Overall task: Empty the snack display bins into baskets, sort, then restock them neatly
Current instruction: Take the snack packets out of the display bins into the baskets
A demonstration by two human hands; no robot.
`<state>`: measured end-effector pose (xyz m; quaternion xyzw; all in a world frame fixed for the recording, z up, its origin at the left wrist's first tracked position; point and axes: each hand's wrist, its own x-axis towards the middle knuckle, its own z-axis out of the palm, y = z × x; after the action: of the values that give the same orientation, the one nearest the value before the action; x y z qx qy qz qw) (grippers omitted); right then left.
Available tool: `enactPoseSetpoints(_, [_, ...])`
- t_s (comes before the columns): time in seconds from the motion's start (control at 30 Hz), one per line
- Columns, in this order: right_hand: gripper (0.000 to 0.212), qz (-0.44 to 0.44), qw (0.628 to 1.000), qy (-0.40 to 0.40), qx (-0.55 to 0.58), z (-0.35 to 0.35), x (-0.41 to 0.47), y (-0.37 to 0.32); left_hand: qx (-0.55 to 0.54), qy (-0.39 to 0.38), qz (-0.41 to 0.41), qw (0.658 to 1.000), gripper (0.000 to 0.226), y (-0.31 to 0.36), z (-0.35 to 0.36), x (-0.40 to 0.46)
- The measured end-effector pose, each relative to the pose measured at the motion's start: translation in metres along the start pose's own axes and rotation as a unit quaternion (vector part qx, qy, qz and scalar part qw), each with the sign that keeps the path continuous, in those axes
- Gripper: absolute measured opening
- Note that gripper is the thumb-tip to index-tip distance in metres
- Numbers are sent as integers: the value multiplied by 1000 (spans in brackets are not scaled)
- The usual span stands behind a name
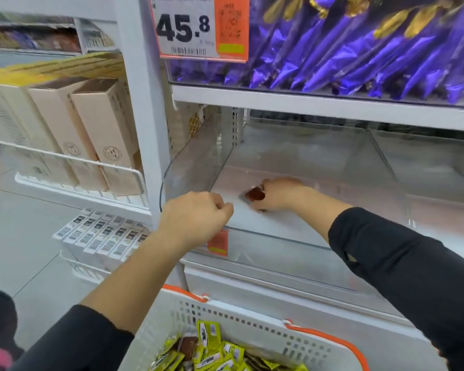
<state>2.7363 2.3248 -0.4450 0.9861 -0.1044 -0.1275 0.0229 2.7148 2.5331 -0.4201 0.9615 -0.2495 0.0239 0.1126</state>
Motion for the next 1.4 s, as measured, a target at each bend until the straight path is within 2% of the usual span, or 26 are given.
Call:
enactPoseSetpoints(0.07, [36, -6, 999, 36, -21, -1, -2, 0, -1, 3, 2, 1000, 39, 0, 0, -1])
enactPoseSetpoints(0.23, [56, -41, 999, 23, -11, -6, -25, -1, -11, -1, -2, 1000, 36, 1, -2, -4])
enactPoseSetpoints(0.4, [36, -99, 990, 57, -86, -8, -46, -8, -17, -4, -2, 1000, 36, 2, -4, -6])
enactPoseSetpoints(0.5, [34, -104, 991, 25, -78, -10, -63, -6, -21, -10, -4, 1000, 37, 3, -4, -7])
enactPoseSetpoints(0.63, [50, -87, 995, -47, -29, -8, -78, 0, -21, -27, -5, 999, 38, 3, -6, -8])
enactPoseSetpoints(0.8, [45, -79, 992, -63, -69, -6, -80, -16, -21, -37, -11, 999, 37, 4, -7, -8])
enactPoseSetpoints(0.93, [62, -124, 988, -91, -11, -10, -65, -31, -54, -29, -32, 998, 32, 3, -6, -6])
enactPoseSetpoints(1.0, [66, -161, 981, -106, 20, -10, -59, -40, -64, -76, -47, 994, 36, 2, -9, 1])
enactPoseSetpoints(1.1, [61, -179, 978, -107, 10, -10, -54, -39, -48, -243, -15, 969, 38, 0, -19, 24])
enactPoseSetpoints(1.17, [54, -154, 983, -94, -17, -5, -53, -27, -39, -307, -12, 951, 56, 0, -21, 41])
enactPoseSetpoints(1.23, [58, -112, 989, -96, -21, 1, -55, -10, -40, -334, -15, 942, 71, 1, -9, 56])
enactPoseSetpoints(1.3, [71, -77, 991, -108, 11, 4, -60, 7, -6, -348, 4, 937, 74, 7, 5, 63])
enactPoseSetpoints(1.33, [70, -70, 990, -117, 29, 5, -63, 14, 13, -345, 12, 938, 70, 10, 13, 66])
enactPoseSetpoints(1.4, [43, -56, 986, -131, 84, 8, -65, 20, 48, -331, 31, 942, 49, 18, 19, 66])
